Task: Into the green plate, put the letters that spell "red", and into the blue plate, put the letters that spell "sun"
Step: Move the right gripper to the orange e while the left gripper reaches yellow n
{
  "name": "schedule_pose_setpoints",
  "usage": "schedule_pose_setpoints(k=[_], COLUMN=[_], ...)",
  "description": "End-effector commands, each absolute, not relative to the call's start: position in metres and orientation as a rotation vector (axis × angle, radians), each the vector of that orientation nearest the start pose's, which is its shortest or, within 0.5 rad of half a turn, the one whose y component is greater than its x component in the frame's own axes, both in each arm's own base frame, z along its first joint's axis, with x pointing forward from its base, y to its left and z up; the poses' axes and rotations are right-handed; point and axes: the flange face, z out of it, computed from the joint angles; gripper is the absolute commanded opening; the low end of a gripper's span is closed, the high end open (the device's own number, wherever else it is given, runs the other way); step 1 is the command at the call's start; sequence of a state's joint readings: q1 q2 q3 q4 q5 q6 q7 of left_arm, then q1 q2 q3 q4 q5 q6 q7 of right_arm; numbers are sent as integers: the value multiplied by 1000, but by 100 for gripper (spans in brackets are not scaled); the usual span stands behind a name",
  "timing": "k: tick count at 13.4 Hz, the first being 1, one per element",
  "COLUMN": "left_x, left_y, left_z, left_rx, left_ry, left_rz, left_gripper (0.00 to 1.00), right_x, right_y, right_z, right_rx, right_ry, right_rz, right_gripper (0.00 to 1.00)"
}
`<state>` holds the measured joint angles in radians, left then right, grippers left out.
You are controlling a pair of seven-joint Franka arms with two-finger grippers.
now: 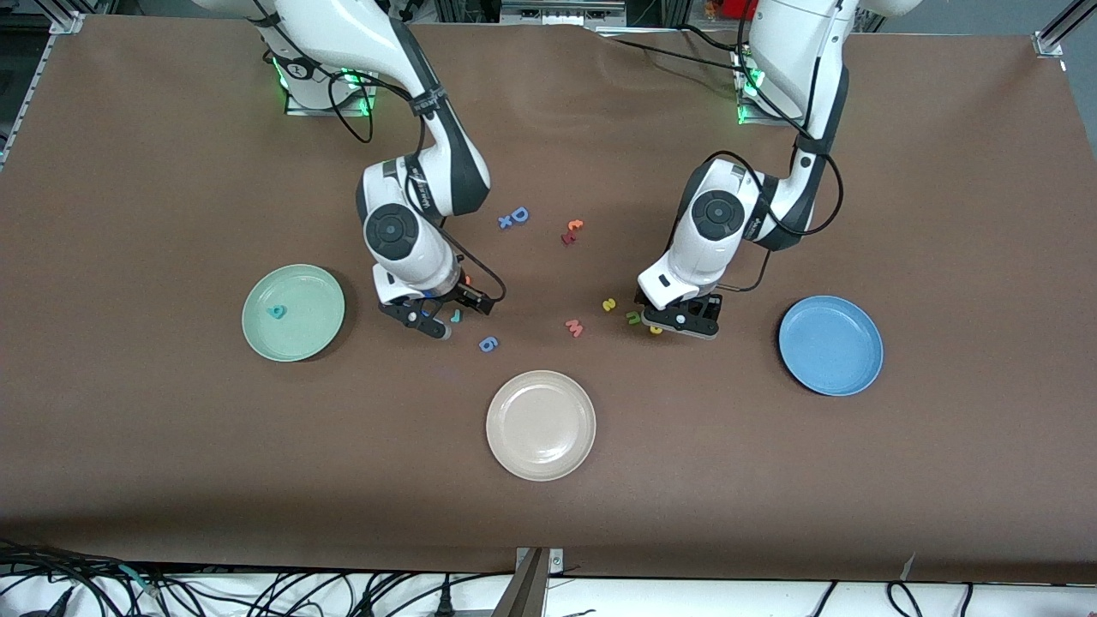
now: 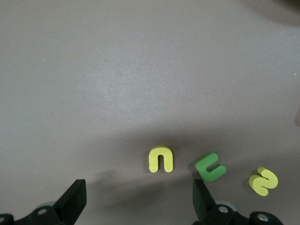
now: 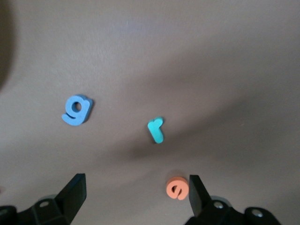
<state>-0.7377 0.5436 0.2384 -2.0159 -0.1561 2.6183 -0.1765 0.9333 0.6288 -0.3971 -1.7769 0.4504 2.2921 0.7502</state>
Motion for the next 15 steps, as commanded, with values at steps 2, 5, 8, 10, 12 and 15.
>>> schedule_pose_setpoints(k=[2,5,8,10,12,15], left_x=[535,535,535,536,538,539], left_y=[-296,-300,-299,-299,-300,-301], left_z=[183,179,170,170,170,170], left_rx=[-3108,-3105,-3100,-3100,-3099,-3099], left_ry=[336,346,348,348,350,349], left_rz=[-160,-171,-193,-193,-199,-201], left_gripper=[100,100,100,100,100,100], right_x=[540,535,531,526,520,508], right_y=[359,363,362,353,355,356], right_z=[205,184,173,164,167,171], right_rx=[-3011,-3037,-3054,-3062,-3059,-3061], right_ry=[725,717,714,731,744,739], right_rz=[175,165,169,175,194,215], right_gripper=[97,96,94,94,94,94])
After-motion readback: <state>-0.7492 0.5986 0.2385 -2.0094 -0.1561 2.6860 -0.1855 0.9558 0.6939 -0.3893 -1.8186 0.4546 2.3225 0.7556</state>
